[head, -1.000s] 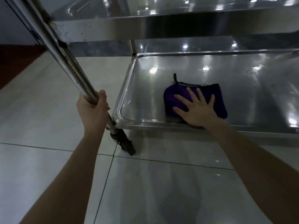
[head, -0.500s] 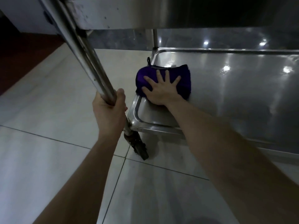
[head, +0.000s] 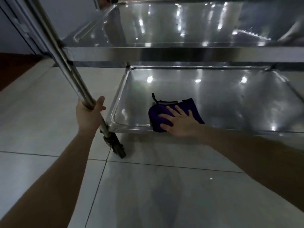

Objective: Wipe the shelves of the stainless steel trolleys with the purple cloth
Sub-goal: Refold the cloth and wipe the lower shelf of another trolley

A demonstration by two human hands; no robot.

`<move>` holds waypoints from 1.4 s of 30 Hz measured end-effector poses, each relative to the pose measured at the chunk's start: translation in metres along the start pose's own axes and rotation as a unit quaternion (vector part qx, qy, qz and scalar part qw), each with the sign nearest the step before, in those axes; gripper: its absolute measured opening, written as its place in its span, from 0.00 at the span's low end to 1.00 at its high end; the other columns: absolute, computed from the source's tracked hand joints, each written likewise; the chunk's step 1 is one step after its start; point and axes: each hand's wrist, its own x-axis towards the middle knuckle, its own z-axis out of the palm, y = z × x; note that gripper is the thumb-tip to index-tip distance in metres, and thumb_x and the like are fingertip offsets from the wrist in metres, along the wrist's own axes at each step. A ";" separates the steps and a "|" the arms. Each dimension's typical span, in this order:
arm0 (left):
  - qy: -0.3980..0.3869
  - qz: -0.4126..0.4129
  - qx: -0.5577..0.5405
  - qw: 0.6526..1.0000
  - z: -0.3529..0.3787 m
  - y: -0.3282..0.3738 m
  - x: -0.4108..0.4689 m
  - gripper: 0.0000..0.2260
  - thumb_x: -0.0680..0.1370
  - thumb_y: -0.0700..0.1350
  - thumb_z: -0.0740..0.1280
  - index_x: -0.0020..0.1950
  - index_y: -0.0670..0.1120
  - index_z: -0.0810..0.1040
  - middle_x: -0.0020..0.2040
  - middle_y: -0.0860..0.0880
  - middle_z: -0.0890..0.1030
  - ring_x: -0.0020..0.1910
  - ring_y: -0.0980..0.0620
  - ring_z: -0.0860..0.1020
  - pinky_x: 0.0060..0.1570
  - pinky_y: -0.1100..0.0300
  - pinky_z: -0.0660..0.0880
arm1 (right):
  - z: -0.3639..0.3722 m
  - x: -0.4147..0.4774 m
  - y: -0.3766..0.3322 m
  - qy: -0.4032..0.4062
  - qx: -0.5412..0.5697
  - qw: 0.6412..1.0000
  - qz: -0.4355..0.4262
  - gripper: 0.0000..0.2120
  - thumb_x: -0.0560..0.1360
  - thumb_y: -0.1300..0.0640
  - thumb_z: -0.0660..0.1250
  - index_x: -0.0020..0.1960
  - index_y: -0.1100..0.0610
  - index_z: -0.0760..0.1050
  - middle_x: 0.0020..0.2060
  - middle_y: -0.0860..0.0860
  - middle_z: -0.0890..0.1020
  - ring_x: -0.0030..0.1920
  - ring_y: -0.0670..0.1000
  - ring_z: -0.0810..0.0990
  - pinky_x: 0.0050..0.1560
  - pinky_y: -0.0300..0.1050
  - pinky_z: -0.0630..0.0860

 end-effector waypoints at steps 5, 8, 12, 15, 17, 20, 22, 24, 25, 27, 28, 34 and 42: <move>0.225 0.081 0.120 0.964 0.015 0.006 -0.047 0.29 0.72 0.63 0.78 0.58 0.46 0.69 0.57 0.49 0.72 0.57 0.42 0.77 0.62 0.44 0.75 | -0.015 -0.006 0.017 0.004 0.028 0.999 -0.031 0.43 0.70 0.13 0.40 0.82 0.26 0.47 0.88 0.44 0.44 0.87 0.57 0.39 0.76 0.79 0.31; 0.039 0.206 0.215 0.954 0.055 0.007 -0.095 0.17 0.77 0.58 0.73 0.58 0.53 0.71 0.57 0.54 0.73 0.55 0.46 0.77 0.56 0.42 0.78 | -0.002 0.000 0.012 0.058 0.041 0.996 -0.045 0.37 0.76 0.18 0.39 0.83 0.26 0.47 0.88 0.47 0.41 0.86 0.58 0.36 0.76 0.79 0.29; -0.348 0.128 0.324 0.870 0.112 0.027 -0.109 0.56 0.64 0.70 0.81 0.85 0.49 0.62 0.80 0.48 0.69 0.78 0.45 0.70 0.76 0.44 0.71 | 0.020 0.003 0.013 0.110 0.052 0.992 -0.040 0.34 0.80 0.22 0.44 0.84 0.28 0.49 0.88 0.48 0.43 0.86 0.59 0.35 0.75 0.79 0.28; -0.478 0.145 0.270 0.823 0.142 0.047 -0.101 0.69 0.49 0.75 0.81 0.83 0.46 0.63 0.78 0.44 0.72 0.77 0.43 0.72 0.77 0.43 0.70 | 0.023 0.004 0.020 0.133 0.056 0.989 -0.044 0.36 0.78 0.20 0.46 0.84 0.29 0.52 0.88 0.49 0.45 0.86 0.59 0.37 0.75 0.78 0.27; -0.506 0.132 0.307 0.795 0.161 0.054 -0.094 0.70 0.49 0.64 0.86 0.85 0.44 0.59 0.81 0.44 0.69 0.79 0.43 0.70 0.79 0.41 0.68 | 0.024 -0.001 0.035 0.144 0.057 0.988 -0.026 0.36 0.78 0.20 0.46 0.83 0.29 0.53 0.88 0.48 0.46 0.87 0.59 0.38 0.75 0.78 0.28; -0.484 0.091 0.414 0.766 0.187 0.062 -0.096 0.74 0.54 0.58 0.91 0.89 0.46 0.49 0.86 0.44 0.61 0.83 0.42 0.63 0.80 0.45 0.66 | 0.025 -0.018 0.080 0.166 0.063 0.984 0.019 0.35 0.78 0.20 0.45 0.83 0.28 0.52 0.88 0.46 0.46 0.87 0.57 0.38 0.76 0.76 0.27; -0.488 0.091 0.440 0.748 0.204 0.068 -0.100 0.76 0.54 0.64 0.89 0.89 0.47 0.47 0.87 0.46 0.58 0.84 0.44 0.61 0.80 0.49 0.65 | 0.023 -0.035 0.120 0.166 0.070 0.982 0.058 0.37 0.77 0.18 0.43 0.83 0.28 0.50 0.88 0.45 0.45 0.87 0.55 0.37 0.77 0.75 0.27; -0.505 0.097 0.443 0.735 0.223 0.079 -0.110 0.79 0.49 0.74 0.83 0.89 0.47 0.48 0.88 0.47 0.56 0.85 0.45 0.60 0.79 0.53 0.64 | 0.020 -0.055 0.160 0.164 0.067 0.979 0.102 0.38 0.75 0.18 0.41 0.83 0.28 0.48 0.88 0.44 0.44 0.87 0.54 0.37 0.78 0.75 0.29; -0.510 0.101 0.447 0.728 0.233 0.084 -0.118 0.80 0.47 0.78 0.80 0.89 0.48 0.48 0.88 0.47 0.56 0.85 0.45 0.60 0.78 0.54 0.63 | 0.019 -0.065 0.179 0.162 0.065 0.977 0.123 0.39 0.75 0.17 0.40 0.83 0.28 0.47 0.88 0.44 0.44 0.86 0.54 0.36 0.78 0.75 0.30; -0.513 0.115 0.460 0.715 0.259 0.093 -0.136 0.78 0.47 0.81 0.78 0.89 0.50 0.50 0.88 0.48 0.55 0.85 0.45 0.60 0.80 0.52 0.64 | 0.016 -0.086 0.211 0.162 0.065 0.972 0.160 0.39 0.75 0.18 0.41 0.84 0.28 0.46 0.88 0.44 0.44 0.87 0.54 0.36 0.78 0.75 0.30; -0.513 0.129 0.468 0.708 0.273 0.097 -0.146 0.76 0.49 0.81 0.77 0.89 0.52 0.51 0.88 0.49 0.55 0.85 0.45 0.58 0.81 0.49 0.63 | 0.015 -0.095 0.224 0.162 0.066 0.969 0.173 0.38 0.76 0.18 0.41 0.84 0.28 0.46 0.88 0.45 0.44 0.87 0.54 0.37 0.79 0.75 0.30; -0.517 0.180 0.530 0.647 0.360 0.136 -0.212 0.70 0.53 0.80 0.78 0.88 0.54 0.55 0.87 0.47 0.58 0.85 0.40 0.56 0.80 0.43 0.62 | 0.015 -0.127 0.260 0.173 0.056 0.963 0.198 0.38 0.77 0.20 0.41 0.84 0.30 0.47 0.88 0.46 0.45 0.87 0.55 0.37 0.79 0.76 0.32; -0.511 0.184 0.601 0.587 0.399 0.159 -0.244 0.74 0.50 0.78 0.79 0.88 0.50 0.54 0.85 0.42 0.58 0.83 0.36 0.60 0.81 0.42 0.64 | 0.015 -0.183 0.357 0.190 0.073 0.941 0.269 0.38 0.77 0.19 0.41 0.84 0.30 0.48 0.88 0.46 0.48 0.87 0.54 0.41 0.80 0.76 0.35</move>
